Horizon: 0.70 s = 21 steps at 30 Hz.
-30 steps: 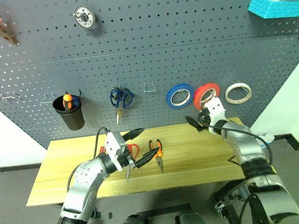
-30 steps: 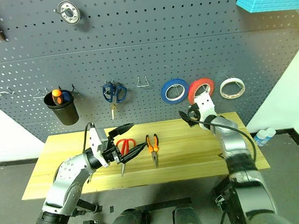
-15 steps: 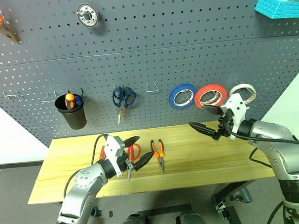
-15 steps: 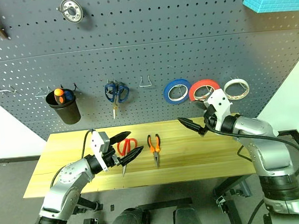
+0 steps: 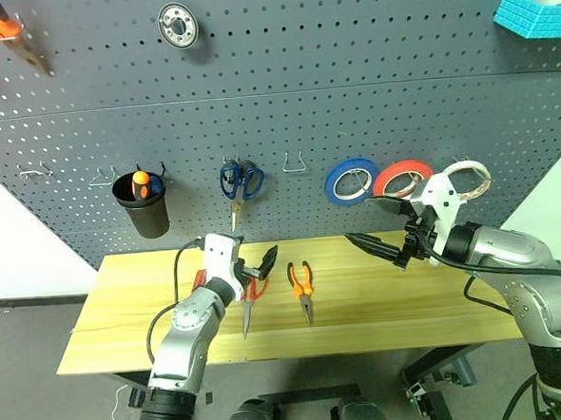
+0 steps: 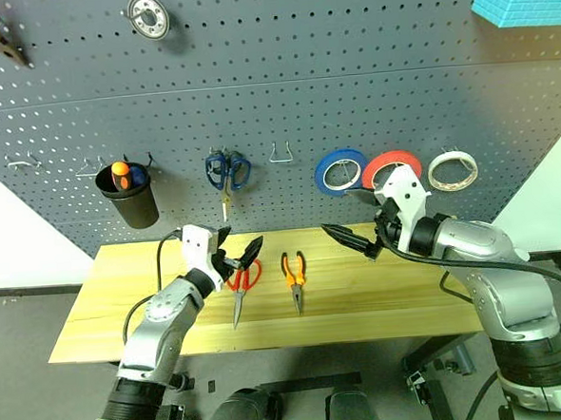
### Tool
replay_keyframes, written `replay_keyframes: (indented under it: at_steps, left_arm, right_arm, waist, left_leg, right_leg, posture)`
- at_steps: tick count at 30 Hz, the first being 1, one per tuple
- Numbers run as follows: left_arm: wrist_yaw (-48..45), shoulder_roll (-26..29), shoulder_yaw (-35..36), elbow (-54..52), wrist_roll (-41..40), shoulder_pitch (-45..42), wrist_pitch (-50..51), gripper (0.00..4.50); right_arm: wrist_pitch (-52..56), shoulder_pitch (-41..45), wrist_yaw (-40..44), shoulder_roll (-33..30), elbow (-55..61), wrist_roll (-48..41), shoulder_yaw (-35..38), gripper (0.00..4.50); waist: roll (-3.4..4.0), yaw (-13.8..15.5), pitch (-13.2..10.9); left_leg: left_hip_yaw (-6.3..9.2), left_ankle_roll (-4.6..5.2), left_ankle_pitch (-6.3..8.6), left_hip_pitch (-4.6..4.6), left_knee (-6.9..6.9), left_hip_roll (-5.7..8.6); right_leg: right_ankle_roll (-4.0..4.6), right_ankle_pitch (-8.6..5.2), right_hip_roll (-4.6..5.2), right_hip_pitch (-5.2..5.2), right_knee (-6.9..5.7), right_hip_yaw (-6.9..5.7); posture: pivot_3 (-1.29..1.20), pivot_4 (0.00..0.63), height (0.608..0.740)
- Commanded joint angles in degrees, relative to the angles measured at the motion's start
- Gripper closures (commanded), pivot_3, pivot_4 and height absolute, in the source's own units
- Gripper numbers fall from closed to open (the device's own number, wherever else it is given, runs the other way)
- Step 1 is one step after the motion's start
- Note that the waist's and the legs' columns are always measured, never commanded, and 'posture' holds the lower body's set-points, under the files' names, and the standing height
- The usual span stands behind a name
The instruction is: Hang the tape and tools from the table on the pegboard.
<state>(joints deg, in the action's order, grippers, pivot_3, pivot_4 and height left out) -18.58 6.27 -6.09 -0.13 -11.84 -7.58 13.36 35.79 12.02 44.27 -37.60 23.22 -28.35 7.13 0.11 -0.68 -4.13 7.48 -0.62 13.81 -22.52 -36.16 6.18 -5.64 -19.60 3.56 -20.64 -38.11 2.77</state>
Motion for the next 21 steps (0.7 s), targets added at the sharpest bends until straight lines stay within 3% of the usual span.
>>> replay_keyframes:
  at_steps: [1,8,21]
  left_arm:
    - [3.7,-2.6,-1.9,3.5,3.9,-3.6,-0.5,0.0]
    - [14.9,-11.7,-0.9,16.7,7.4,-11.4,3.9,0.0]
    - [29.2,-19.0,-0.1,21.2,10.1,-14.7,17.6,0.0]
  right_arm:
    - [0.0,0.2,-1.1,-0.1,3.0,-0.7,0.3,0.03]
    - [0.5,0.3,-3.5,0.6,4.4,-0.4,-0.5,0.03]
    - [0.8,-1.3,-6.2,0.9,6.5,-0.6,-1.0,0.03]
  waist:
    - [-0.05,0.0,0.0]
    - [-0.16,-0.3,0.0]
    - [-0.39,-0.5,-0.1]
  left_leg:
    - [0.0,0.0,0.0,0.0,-0.01,0.0]
    - [-0.01,0.0,0.0,-0.01,-0.01,0.0]
    - [-0.01,0.0,0.0,-0.08,-0.05,0.02]
  right_leg:
    - [0.0,0.0,0.0,0.02,0.0,0.0]
    - [-0.03,0.01,-0.01,0.18,0.0,-0.02]
    - [-0.08,0.03,-0.01,0.13,-0.01,-0.02]
  posture:
    - [-0.12,0.038,0.717]
    - [-0.13,0.036,0.717]
    - [-0.14,0.038,0.717]
